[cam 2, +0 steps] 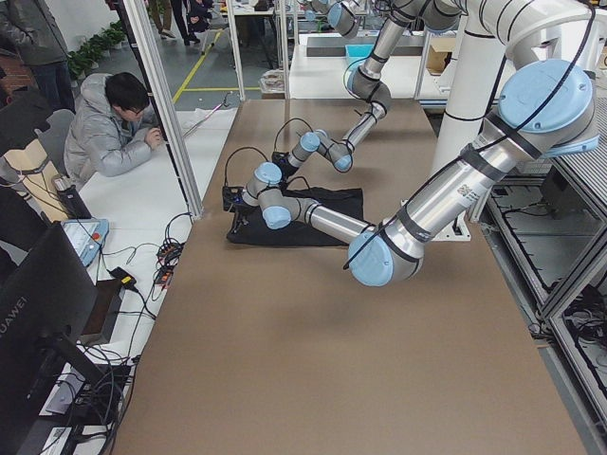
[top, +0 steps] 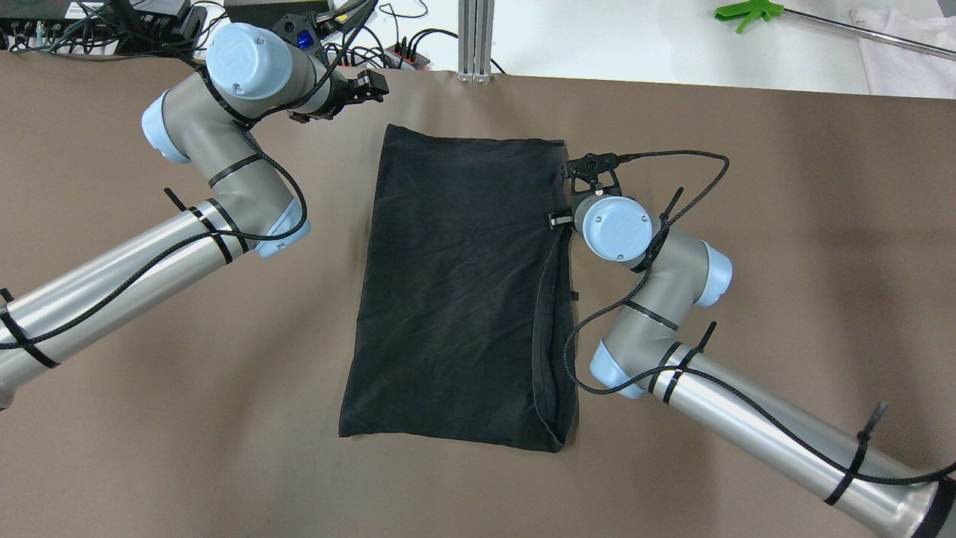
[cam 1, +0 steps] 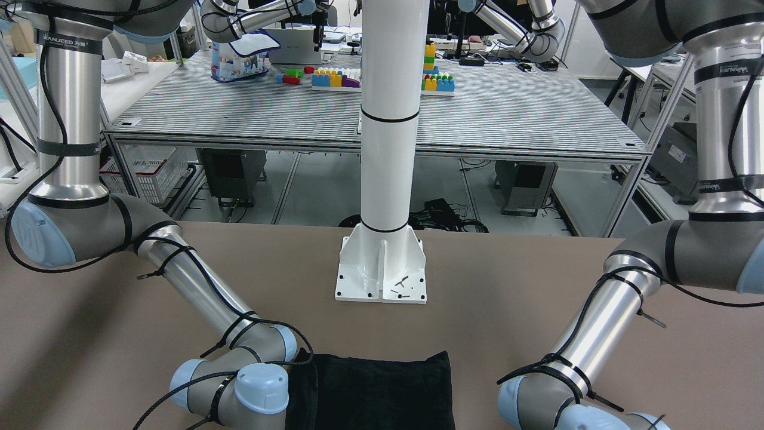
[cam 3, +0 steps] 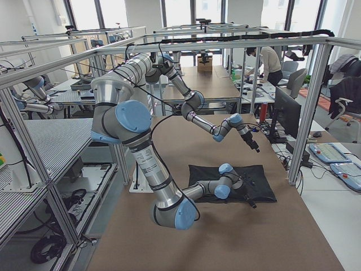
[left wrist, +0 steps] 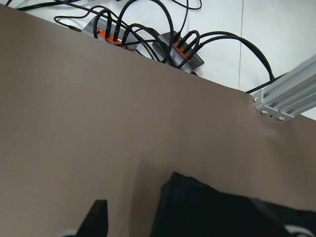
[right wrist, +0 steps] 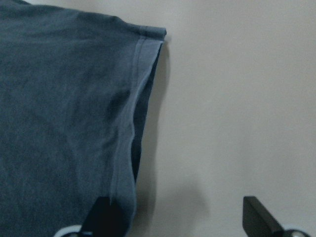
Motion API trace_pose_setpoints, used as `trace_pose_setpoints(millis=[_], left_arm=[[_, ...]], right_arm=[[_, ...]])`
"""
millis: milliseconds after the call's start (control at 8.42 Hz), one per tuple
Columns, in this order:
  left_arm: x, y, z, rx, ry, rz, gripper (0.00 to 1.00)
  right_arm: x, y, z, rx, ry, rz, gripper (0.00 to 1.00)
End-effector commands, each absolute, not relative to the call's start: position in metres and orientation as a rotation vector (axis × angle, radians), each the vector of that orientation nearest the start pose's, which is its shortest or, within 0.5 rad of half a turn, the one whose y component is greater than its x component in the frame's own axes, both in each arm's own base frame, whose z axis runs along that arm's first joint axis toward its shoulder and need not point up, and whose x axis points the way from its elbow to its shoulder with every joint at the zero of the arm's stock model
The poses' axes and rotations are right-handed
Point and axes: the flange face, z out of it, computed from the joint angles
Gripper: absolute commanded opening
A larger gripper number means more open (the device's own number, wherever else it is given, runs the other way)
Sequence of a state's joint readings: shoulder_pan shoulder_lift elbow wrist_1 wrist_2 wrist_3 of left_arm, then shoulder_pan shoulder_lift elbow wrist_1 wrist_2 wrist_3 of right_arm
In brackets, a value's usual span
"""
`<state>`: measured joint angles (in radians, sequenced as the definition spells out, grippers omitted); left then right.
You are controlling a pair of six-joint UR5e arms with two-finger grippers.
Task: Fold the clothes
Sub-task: 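Smooth the long folded edge with the right gripper, moving toward the robot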
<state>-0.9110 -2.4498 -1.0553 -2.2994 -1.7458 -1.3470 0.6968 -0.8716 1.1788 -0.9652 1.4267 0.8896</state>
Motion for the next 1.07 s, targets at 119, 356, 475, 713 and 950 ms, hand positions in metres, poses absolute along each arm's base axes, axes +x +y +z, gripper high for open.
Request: trace_pose_setpoints(millis=[119, 356, 475, 713, 950], left_arm=[[0.415, -0.725, 0.252, 0.459, 1.014, -0.525, 1.00], [0.416, -0.724, 0.252, 0.457, 1.015, -0.525, 1.00], [0.415, -0.725, 0.252, 0.457, 1.015, -0.528, 1.00], [0.415, -0.725, 0.251, 0.458, 1.016, -0.528, 1.00], [0.415, -0.724, 0.251, 0.458, 1.016, -0.528, 1.00]], right_arm=[[-0.432, -0.612, 0.381, 0.631, -0.677, 0.000, 0.94], [-0.434, -0.611, 0.356, 0.647, -0.710, 0.016, 0.94], [-0.439, -0.609, 0.337, 0.632, -0.737, 0.058, 0.94], [-0.466, -0.594, 0.290, 0.575, -0.786, 0.137, 0.94], [-0.499, -0.584, 0.294, 0.553, -0.762, 0.167, 0.94]])
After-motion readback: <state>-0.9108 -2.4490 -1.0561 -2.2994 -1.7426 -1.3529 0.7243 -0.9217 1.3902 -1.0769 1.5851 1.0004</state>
